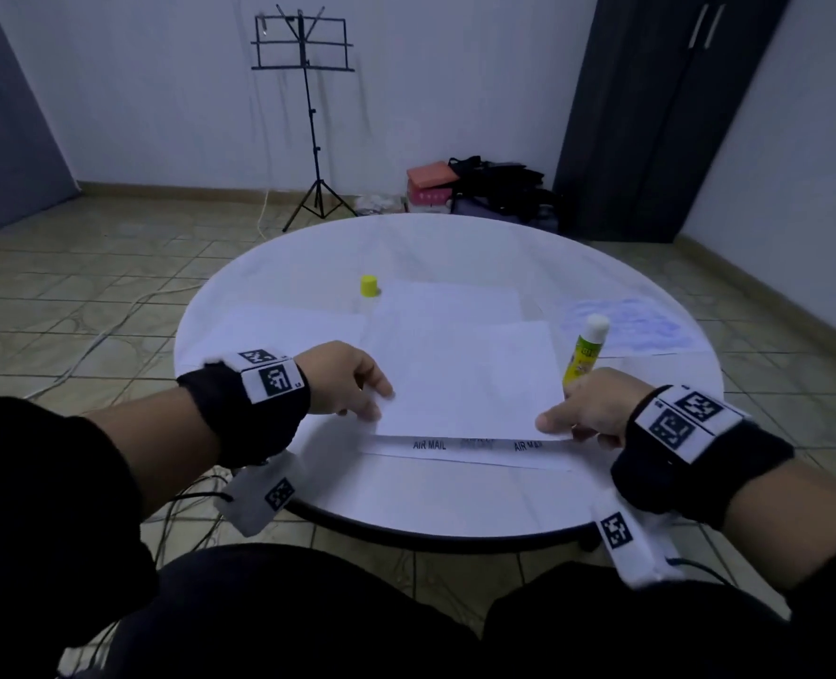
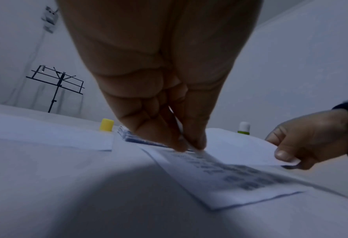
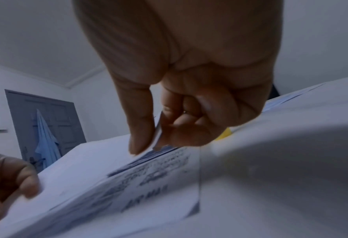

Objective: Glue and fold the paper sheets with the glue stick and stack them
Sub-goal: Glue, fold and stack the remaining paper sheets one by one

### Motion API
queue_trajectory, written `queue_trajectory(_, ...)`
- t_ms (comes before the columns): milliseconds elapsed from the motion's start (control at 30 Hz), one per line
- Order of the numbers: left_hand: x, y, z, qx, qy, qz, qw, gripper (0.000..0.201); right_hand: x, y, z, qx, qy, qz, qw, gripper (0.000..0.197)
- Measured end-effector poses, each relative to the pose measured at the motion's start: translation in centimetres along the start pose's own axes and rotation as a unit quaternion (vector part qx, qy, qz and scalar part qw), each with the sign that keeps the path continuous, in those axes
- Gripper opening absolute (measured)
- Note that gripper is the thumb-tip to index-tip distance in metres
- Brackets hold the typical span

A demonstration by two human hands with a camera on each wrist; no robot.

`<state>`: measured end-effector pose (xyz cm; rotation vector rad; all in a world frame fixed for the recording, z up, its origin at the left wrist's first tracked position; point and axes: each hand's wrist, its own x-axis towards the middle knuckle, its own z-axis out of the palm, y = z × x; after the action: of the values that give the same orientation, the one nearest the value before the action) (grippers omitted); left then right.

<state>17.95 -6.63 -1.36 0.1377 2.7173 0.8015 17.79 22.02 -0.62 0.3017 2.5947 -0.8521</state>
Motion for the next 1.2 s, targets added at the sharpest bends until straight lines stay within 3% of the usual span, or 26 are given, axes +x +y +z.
queue_trajectory(233,1.2,-0.3,0.7,0.027,-0.052,-0.010,0.998,0.024,0.3,0.5,0.9,-0.077,-0.019,-0.003,0.997,0.028)
queue_trajectory(533,1.5,-0.8,0.8,0.031,-0.090,-0.013,0.995,0.024,1.1,1.1,1.5,-0.059,-0.023,-0.014,0.998,0.029)
queue_trajectory(1200,0.9,-0.4,1.2,0.066,-0.057,-0.009,0.996,0.030,0.3,1.1,1.6,-0.028,-0.021,-0.029,0.999,0.030)
